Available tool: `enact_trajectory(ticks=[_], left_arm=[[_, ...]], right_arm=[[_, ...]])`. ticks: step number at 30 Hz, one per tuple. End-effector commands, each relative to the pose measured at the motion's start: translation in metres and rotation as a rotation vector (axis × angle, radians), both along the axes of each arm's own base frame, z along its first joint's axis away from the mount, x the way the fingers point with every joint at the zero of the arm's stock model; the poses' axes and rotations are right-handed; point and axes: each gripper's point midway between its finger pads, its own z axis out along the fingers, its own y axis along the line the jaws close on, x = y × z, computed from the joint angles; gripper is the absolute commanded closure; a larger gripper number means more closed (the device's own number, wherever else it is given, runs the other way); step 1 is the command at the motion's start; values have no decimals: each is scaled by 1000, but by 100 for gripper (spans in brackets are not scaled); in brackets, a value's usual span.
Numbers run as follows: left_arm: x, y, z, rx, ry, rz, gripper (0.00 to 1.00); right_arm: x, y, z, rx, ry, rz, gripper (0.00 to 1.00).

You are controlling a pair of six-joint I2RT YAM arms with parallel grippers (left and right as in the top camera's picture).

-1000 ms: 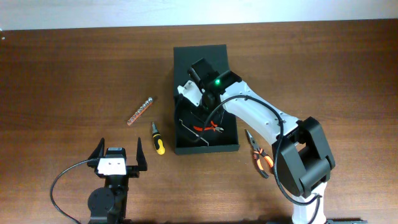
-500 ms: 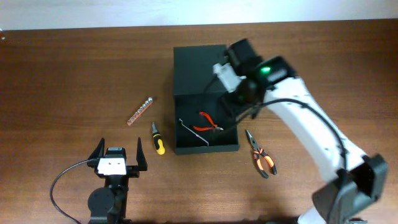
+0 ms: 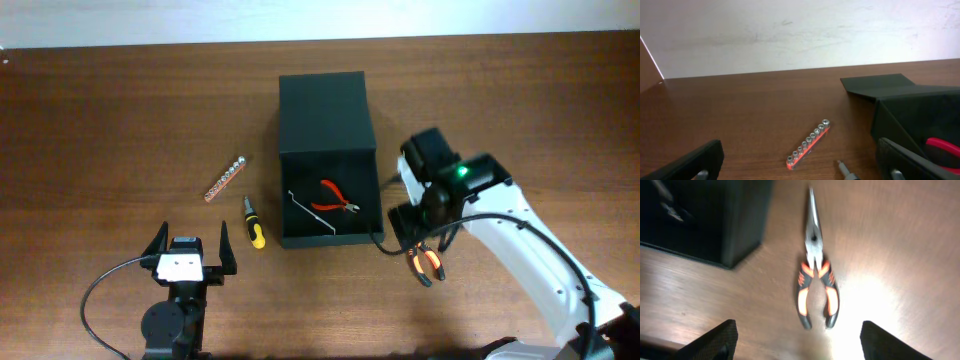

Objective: Pack container
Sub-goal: 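Move the right gripper down to the orange-black pliers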

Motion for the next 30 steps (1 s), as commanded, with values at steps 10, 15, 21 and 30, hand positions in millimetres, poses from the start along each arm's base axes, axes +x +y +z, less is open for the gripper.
enact_trajectory(ticks=[10,15,21,30], left_arm=[[0,-2,-1,-3,-2,-10,1],[0,-2,-1,-3,-2,-10,1],[0,-2,-1,-3,-2,-10,1],[0,-2,-1,-3,-2,-10,1]], right_arm=[[-36,-29,-42,-115,83,-408,12],[-49,-34,-59,-133,113,-414,10],[-55,-45,-69,-179,101,-536,11],[-44,-52,-69,-208,32,-614,11]])
